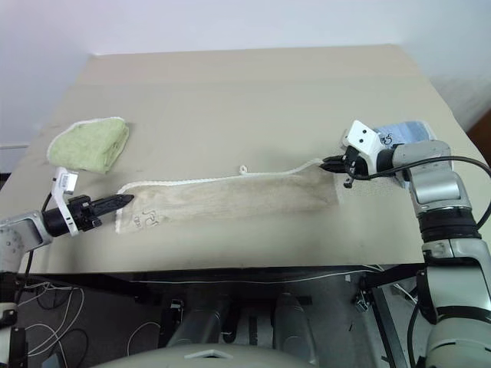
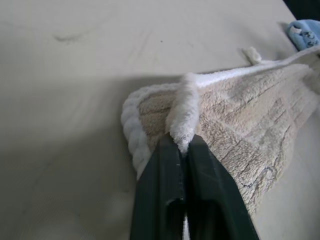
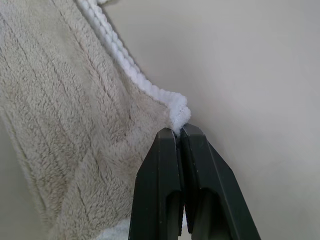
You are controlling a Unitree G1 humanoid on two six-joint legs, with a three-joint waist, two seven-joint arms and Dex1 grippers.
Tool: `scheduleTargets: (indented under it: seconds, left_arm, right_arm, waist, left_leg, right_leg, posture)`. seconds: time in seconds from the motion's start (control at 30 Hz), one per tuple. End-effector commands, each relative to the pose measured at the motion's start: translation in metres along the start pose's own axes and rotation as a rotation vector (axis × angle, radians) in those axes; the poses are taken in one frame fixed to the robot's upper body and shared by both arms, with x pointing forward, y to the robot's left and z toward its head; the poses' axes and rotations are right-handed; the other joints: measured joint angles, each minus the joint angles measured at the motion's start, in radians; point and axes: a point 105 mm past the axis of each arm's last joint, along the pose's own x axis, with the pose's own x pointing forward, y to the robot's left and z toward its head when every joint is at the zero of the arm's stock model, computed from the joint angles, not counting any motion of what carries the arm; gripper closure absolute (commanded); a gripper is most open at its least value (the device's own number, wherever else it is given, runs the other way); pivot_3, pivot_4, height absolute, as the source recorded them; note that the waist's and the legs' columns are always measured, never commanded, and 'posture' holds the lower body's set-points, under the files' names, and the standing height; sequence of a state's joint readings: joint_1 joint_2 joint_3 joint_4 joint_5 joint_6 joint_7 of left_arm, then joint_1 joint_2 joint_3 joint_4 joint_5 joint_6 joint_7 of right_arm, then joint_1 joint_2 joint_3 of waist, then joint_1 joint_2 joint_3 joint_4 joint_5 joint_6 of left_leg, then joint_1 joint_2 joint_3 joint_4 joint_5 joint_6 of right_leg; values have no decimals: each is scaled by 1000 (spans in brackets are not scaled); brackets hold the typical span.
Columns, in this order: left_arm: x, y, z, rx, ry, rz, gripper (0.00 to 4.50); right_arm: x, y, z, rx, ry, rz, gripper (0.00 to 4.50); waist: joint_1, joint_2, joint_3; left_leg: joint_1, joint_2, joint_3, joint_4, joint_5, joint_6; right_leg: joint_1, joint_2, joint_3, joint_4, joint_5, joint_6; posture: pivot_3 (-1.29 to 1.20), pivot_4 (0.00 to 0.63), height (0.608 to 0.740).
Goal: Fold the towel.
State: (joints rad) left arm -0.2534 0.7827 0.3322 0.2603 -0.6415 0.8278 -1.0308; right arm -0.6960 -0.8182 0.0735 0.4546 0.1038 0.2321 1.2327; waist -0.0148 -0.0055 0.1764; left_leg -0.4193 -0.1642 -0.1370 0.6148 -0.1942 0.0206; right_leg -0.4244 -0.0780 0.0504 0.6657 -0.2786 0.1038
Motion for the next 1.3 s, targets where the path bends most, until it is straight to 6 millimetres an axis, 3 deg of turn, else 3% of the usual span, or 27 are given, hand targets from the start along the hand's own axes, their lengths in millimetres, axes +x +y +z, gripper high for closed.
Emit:
scheduleTargets:
  seconds: [0.03, 0.33, 0.43, 0.6, 0.67, 0.73, 0.8, 0.93, 1.03, 1.13, 1.3]
  left_arm:
    - [-2, 2, 15, 58, -50, 12, 3221]
    - [-25, 1, 32, 61, -91, 17, 166]
    - [-37, -1, 43, 186, -136, 35, 0]
    - [-45, -9, 59, 336, -183, 63, 0]
    - [-42, -16, 61, 380, -185, 49, 0]
    - [-31, -31, 66, 438, -193, -7, 0]
    - [-20, -49, 65, 501, -182, -87, 0]
    - [5, -54, 40, 801, -38, -120, 0]
    - [19, -67, 38, 845, -93, -203, 0]
    - [31, -77, 41, 999, -148, -260, 0]
    - [38, -94, 37, 948, -157, -405, 0]
  right_arm:
    - [-2, -3, 16, 21, -49, -3, 4020]
    - [-14, -8, 24, 67, -88, -21, 1125]
    - [-26, -11, 23, 74, -97, -32, 62]
    - [-49, -34, 28, 177, -169, -165, 23]
    - [-54, -32, 26, 264, -188, -149, 23]
    - [-59, -29, 23, 466, -228, -118, 23]
    - [-64, -15, 21, 527, -264, -55, 23]
    - [-62, 8, -7, 714, -199, -3, 23]
    - [-62, 22, -23, 821, -144, 28, 23]
    - [-66, 37, -29, 913, -121, 58, 23]
    - [-70, 49, -25, 1018, -130, 59, 23]
  waist:
    - [0, 0, 0]
    - [-1, 0, 0]
    - [0, 0, 0]
    - [3, 0, 0]
    - [3, 0, 0]
    - [3, 0, 0]
    - [6, 0, 0]
    - [6, 0, 0]
    - [1, 0, 0]
    - [5, 0, 0]
    - [3, 0, 0]
  left_leg:
    - [0, 0, 0, 0, 0, 0]
    - [0, 0, 0, 0, 0, 0]
    - [0, 0, 0, 0, 0, 0]
    - [0, 0, 0, 0, 0, 0]
    - [0, 0, 0, 0, 0, 0]
    - [0, 0, 0, 0, 0, 0]
    - [-1, 0, 0, -1, 0, 0]
    - [-2, 0, 0, -1, -1, 1]
    - [-2, 0, 1, -1, -1, 1]
    - [-2, 0, 1, -1, -1, 1]
    - [-3, 0, 1, 0, -1, 1]
  right_leg:
    - [0, 0, 0, 0, 0, 0]
    - [0, 0, 0, 0, 0, 0]
    - [0, 0, 0, 0, 0, 0]
    - [0, 0, 0, -1, 0, 0]
    - [0, 0, 0, -1, 0, 0]
    - [0, 0, 0, -1, 0, 0]
    - [0, -1, 0, -1, 0, 0]
    - [0, -1, 0, -3, 0, 0]
    - [0, -1, 1, -2, 0, 0]
    - [-1, -1, 0, -2, 0, 0]
    - [-1, -1, 0, -2, 0, 0]
  posture:
    - [0, 150, 740]
    - [0, 150, 740]
    - [0, 150, 740]
    - [0, 150, 740]
    - [0, 150, 740]
    - [0, 150, 740]
    - [0, 150, 740]
    - [0, 150, 740]
    - [0, 150, 740]
    - [0, 150, 740]
    - [0, 150, 740]
